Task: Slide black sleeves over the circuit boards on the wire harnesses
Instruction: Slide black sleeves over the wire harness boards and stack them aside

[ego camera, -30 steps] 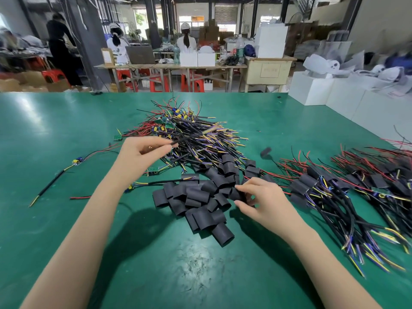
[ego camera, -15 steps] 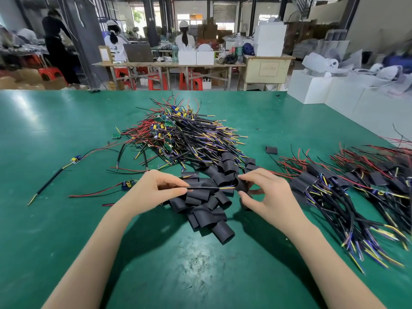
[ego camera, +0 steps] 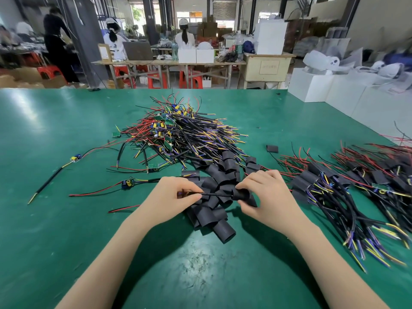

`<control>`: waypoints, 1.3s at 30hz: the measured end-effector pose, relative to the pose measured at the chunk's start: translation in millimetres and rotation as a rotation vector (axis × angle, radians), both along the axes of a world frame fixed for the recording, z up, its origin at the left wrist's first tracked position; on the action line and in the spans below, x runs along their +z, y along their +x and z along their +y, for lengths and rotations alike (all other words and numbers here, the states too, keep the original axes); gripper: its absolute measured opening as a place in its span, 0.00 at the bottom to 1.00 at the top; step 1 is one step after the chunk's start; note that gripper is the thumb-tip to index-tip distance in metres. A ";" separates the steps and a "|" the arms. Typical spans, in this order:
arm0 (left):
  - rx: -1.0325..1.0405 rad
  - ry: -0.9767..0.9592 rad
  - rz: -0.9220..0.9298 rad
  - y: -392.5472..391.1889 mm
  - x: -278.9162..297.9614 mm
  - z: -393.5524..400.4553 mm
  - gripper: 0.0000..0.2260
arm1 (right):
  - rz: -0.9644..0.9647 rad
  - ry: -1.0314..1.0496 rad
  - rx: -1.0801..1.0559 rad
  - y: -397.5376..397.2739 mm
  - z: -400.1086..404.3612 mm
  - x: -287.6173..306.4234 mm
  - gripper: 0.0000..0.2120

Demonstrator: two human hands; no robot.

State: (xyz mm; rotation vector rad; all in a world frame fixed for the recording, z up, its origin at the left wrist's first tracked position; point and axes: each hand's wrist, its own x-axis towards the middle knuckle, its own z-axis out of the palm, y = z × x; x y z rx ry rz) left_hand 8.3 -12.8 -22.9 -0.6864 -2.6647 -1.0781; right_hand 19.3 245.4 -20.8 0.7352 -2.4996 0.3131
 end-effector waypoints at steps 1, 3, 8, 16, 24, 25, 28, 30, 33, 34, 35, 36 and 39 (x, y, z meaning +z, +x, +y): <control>0.010 -0.004 0.007 0.3 -0.4 1.2 0.04 | -0.008 -0.003 -0.003 -0.1 1.5 -0.1 0.10; 0.043 -0.005 0.019 0.9 -0.8 2.9 0.04 | -0.013 -0.015 0.007 0.3 2.4 0.2 0.09; 0.119 0.019 0.028 1.3 -0.8 4.1 0.04 | -0.012 -0.036 0.014 0.6 0.7 0.7 0.09; 0.099 0.019 0.063 7.1 1.2 12.4 0.04 | -0.078 -0.050 -0.005 2.6 1.3 2.5 0.10; -0.067 0.099 0.039 15.9 -1.7 29.0 0.11 | -0.052 -0.092 0.093 5.7 -9.5 0.0 0.10; -0.122 0.101 -0.001 17.1 -2.4 31.6 0.15 | -0.051 -0.085 0.104 5.8 -11.2 -1.1 0.10; -0.213 0.083 -0.050 15.7 -0.4 30.2 0.22 | -0.062 -0.078 0.098 5.1 -10.9 -2.1 0.10; -0.189 0.005 0.013 10.5 1.3 19.8 0.21 | -0.069 -0.084 0.077 4.4 -7.8 -1.1 0.10; -0.137 -0.119 0.042 6.7 1.6 4.7 0.18 | -0.075 -0.090 0.059 4.1 -5.4 0.3 0.10; -0.129 -0.141 0.043 6.2 0.5 3.0 0.16 | -0.075 -0.090 0.058 4.3 -5.5 0.6 0.10; -0.120 -0.159 0.052 5.8 -0.8 3.0 0.13 | -0.077 -0.090 0.060 4.6 -5.9 0.7 0.10; -0.113 -0.170 0.067 5.3 -2.1 4.5 0.12 | -0.079 -0.089 0.065 4.8 -6.4 0.5 0.10; -0.115 -0.132 0.101 5.1 -4.3 8.7 0.10 | -0.099 -0.083 0.083 5.6 -8.3 0.2 0.10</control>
